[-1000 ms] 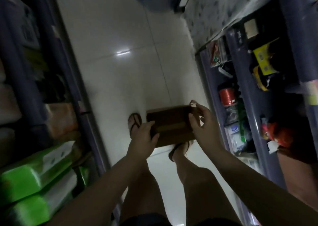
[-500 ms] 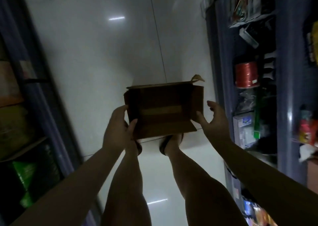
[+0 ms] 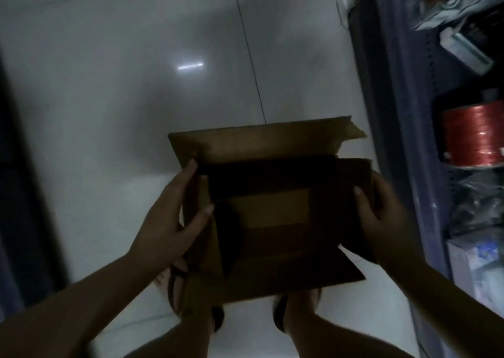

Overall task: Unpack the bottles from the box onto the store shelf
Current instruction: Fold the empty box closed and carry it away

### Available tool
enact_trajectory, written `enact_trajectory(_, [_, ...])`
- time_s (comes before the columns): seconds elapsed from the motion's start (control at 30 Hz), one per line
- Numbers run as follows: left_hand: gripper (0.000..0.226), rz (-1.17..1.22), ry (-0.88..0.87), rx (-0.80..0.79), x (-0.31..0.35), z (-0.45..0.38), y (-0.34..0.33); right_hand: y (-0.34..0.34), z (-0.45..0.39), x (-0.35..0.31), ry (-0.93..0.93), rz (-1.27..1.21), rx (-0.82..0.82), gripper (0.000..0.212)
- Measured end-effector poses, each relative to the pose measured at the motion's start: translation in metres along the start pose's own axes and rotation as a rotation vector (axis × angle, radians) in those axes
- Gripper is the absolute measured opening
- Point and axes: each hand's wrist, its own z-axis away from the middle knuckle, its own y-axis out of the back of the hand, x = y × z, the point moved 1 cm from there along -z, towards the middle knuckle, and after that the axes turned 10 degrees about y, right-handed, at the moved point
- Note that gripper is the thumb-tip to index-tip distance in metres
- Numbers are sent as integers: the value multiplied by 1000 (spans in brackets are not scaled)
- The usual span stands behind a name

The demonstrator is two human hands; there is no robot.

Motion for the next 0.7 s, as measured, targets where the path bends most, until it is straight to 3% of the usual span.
enact_trajectory(0.13, [71,35,-129,39,-5,-38,-6,-12,-35,-11,74,-112,55,29])
enact_trajectory(0.33, [64,63,-257,252,-6,-113,20,-21,-103,-39,196,-227,46,22])
enact_trajectory(0.53, [54,129,-295,313,-7,-138,34,-39,-134,-65,238,-301,-25,26])
enact_trajectory(0.7, [49,124,-312,365,-8,-132,26,-54,-134,-69,315,-271,-62,46])
